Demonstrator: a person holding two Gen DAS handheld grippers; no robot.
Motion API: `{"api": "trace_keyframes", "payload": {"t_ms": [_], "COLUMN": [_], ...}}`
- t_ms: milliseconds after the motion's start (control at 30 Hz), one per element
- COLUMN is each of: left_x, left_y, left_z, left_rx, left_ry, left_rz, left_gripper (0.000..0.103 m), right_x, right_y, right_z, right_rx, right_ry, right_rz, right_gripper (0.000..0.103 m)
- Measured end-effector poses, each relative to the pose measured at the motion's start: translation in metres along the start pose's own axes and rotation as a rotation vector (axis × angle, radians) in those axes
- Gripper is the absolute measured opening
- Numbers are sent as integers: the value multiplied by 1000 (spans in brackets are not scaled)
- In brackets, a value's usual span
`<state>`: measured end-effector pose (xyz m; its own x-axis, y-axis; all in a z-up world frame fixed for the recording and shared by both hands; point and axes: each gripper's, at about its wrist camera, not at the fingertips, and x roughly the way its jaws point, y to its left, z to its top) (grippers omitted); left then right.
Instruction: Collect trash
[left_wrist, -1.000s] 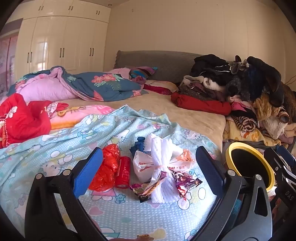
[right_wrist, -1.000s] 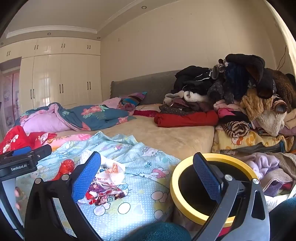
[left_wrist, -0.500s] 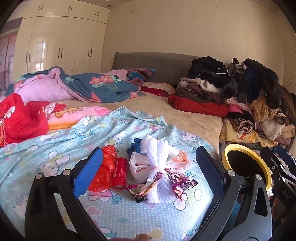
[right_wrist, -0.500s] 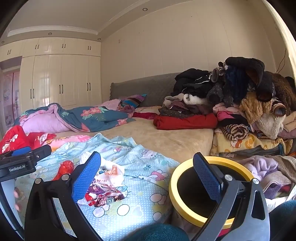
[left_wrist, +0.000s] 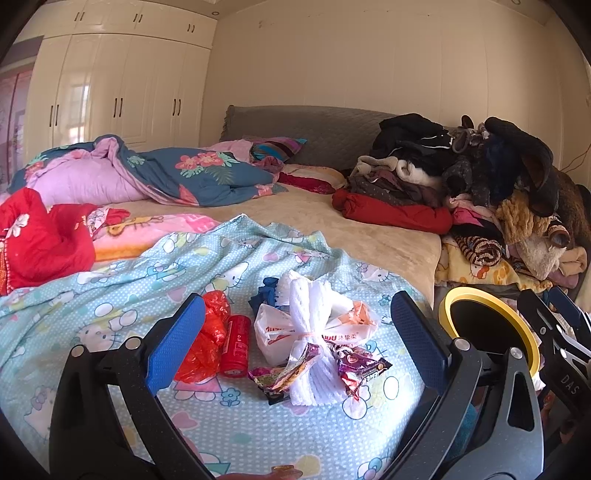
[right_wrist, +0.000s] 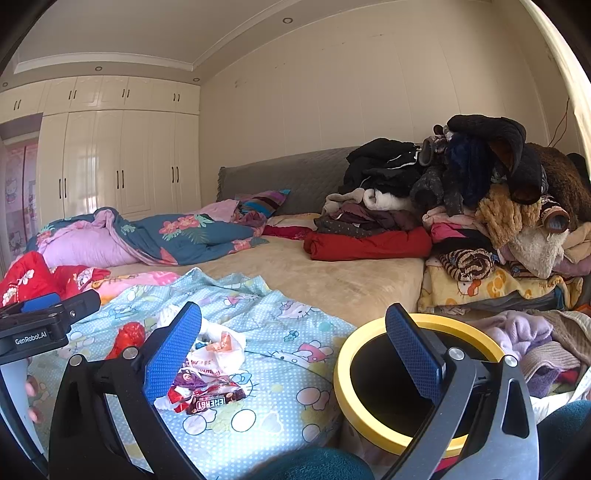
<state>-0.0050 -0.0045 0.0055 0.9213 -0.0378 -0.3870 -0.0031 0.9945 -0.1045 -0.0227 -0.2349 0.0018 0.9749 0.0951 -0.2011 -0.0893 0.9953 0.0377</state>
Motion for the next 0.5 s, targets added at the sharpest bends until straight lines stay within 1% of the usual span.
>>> {"api": "trace_keyframes", "payload": {"t_ms": [500], "left_x": [-1], "left_y": [-4], "left_z": [1], "left_rx": [3], "left_ry": [0], "left_rz": [-5], "left_gripper": [92], "right_x": [0], "right_y": [1], "right_z": [0], "right_rx": [-1], "right_ry": [-1], "right_rz": [-1], "right_gripper": [97]}}
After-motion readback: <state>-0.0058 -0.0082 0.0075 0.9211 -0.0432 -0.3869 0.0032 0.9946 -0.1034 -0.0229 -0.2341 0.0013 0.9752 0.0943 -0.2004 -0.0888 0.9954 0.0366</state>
